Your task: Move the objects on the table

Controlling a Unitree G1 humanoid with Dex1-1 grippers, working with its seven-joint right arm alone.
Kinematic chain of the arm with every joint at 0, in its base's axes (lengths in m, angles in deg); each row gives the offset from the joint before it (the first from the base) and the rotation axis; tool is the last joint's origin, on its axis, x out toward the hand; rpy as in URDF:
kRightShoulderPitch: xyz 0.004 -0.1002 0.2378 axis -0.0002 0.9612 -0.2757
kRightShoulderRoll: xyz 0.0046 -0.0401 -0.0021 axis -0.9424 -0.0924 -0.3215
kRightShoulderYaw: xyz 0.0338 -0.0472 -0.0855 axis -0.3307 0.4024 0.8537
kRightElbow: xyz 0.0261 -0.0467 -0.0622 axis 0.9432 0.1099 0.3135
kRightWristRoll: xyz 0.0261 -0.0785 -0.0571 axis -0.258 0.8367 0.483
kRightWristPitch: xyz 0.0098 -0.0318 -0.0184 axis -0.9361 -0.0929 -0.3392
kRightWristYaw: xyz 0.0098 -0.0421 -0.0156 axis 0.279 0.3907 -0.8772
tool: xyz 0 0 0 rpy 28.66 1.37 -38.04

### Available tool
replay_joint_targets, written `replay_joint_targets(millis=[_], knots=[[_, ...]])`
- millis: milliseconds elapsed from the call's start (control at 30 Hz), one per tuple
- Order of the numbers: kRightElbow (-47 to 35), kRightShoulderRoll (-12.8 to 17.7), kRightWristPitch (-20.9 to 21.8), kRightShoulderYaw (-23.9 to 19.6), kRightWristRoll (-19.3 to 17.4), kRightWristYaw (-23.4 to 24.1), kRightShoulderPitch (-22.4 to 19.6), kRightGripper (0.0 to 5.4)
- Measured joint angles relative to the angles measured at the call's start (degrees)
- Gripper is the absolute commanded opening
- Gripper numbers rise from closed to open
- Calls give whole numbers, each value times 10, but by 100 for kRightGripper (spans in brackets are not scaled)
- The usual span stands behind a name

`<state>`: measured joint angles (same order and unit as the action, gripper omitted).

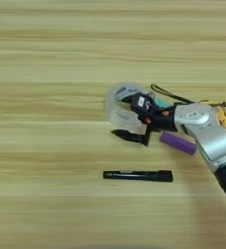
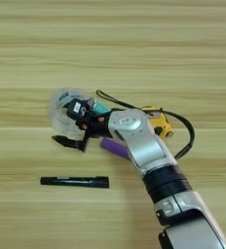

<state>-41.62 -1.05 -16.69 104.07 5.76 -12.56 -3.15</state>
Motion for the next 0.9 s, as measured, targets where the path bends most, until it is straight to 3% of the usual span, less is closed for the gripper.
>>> replay_joint_targets(millis=[367, 900], knots=[[29, 6, 35, 12, 14, -10, -8, 336], [17, 13, 50, 12, 12, -32, -7, 194]])
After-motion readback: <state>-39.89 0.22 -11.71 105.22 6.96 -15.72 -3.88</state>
